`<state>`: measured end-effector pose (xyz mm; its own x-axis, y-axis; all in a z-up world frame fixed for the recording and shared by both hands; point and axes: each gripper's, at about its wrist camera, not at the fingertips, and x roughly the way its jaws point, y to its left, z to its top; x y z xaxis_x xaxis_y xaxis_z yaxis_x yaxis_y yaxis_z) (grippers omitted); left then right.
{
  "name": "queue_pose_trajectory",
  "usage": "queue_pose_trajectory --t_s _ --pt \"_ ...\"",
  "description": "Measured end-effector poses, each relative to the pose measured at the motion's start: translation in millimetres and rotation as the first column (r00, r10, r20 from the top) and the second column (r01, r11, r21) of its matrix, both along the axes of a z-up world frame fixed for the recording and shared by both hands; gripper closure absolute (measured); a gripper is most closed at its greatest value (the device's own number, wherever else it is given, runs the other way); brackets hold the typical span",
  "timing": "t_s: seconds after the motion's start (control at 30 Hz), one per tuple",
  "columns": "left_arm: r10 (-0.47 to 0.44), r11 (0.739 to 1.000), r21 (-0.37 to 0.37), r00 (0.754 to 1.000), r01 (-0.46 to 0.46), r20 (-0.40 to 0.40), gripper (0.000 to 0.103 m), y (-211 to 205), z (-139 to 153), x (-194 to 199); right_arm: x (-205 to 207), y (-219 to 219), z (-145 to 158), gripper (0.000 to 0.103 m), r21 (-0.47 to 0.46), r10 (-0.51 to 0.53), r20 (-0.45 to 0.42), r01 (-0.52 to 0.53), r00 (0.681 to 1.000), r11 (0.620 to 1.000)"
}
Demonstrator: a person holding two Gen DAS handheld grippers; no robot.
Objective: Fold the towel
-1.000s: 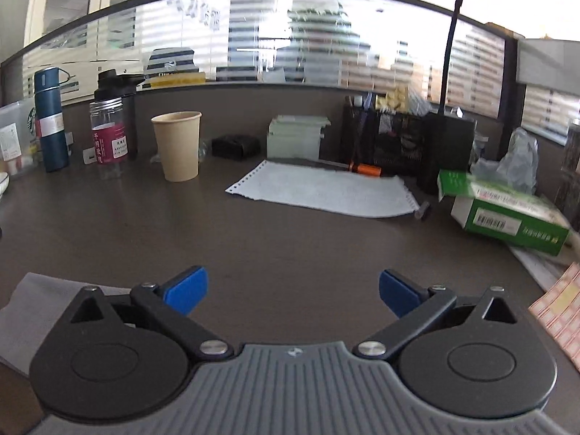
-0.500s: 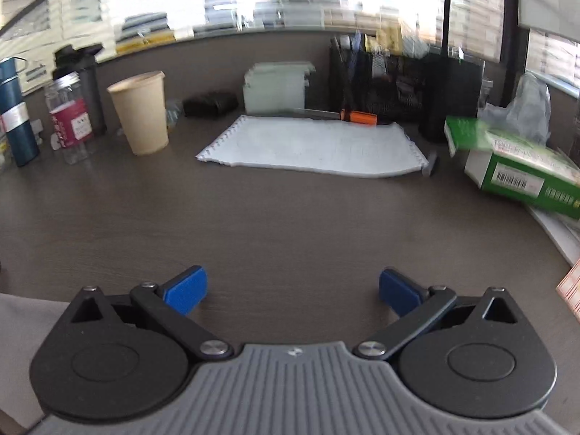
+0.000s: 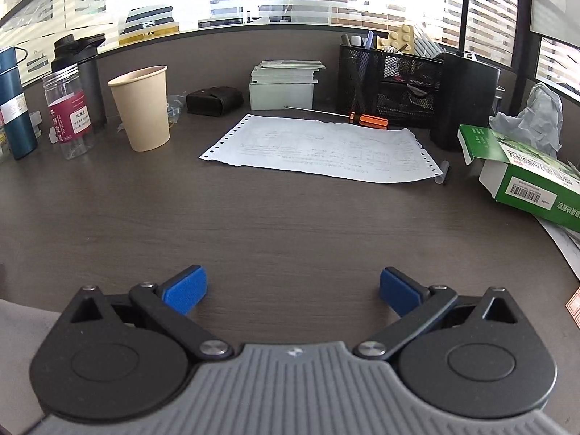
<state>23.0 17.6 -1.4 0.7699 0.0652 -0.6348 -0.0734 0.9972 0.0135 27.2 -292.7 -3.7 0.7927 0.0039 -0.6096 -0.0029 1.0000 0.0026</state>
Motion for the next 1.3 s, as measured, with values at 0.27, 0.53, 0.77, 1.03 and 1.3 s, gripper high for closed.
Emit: queue_pose_trajectory --t_s 0.27,0.53,0.77,1.03,1.3 --pt "-0.022 1.0 0.0 1.0 0.022 0.0 0.0 -3.9 -0.3 -0.4 0.9 2.6 0.3 0.0 0.002 0.028 -0.001 -0.028 1.0 1.0" --pt "-0.016 1.0 -0.001 1.0 0.016 0.0 0.0 -6.0 -0.4 -2.4 -2.7 4.3 0.2 0.0 0.0 0.008 -0.001 -0.008 1.0 1.0" --pt "-0.018 1.0 -0.001 1.0 0.018 0.0 0.0 -5.1 -0.5 -2.3 -4.0 5.1 -0.1 0.0 0.002 -0.015 0.0 0.015 1.0 1.0" --pt "-0.017 1.0 -0.006 1.0 0.017 0.001 0.0 -4.7 -0.6 -2.7 -3.7 4.4 -0.3 0.0 0.003 -0.015 0.0 0.015 1.0 1.0" --pt "-0.017 1.0 -0.005 1.0 0.017 0.001 0.0 -5.2 -0.2 -3.1 0.4 2.7 -0.3 0.0 0.003 -0.035 0.001 0.035 0.999 0.999"
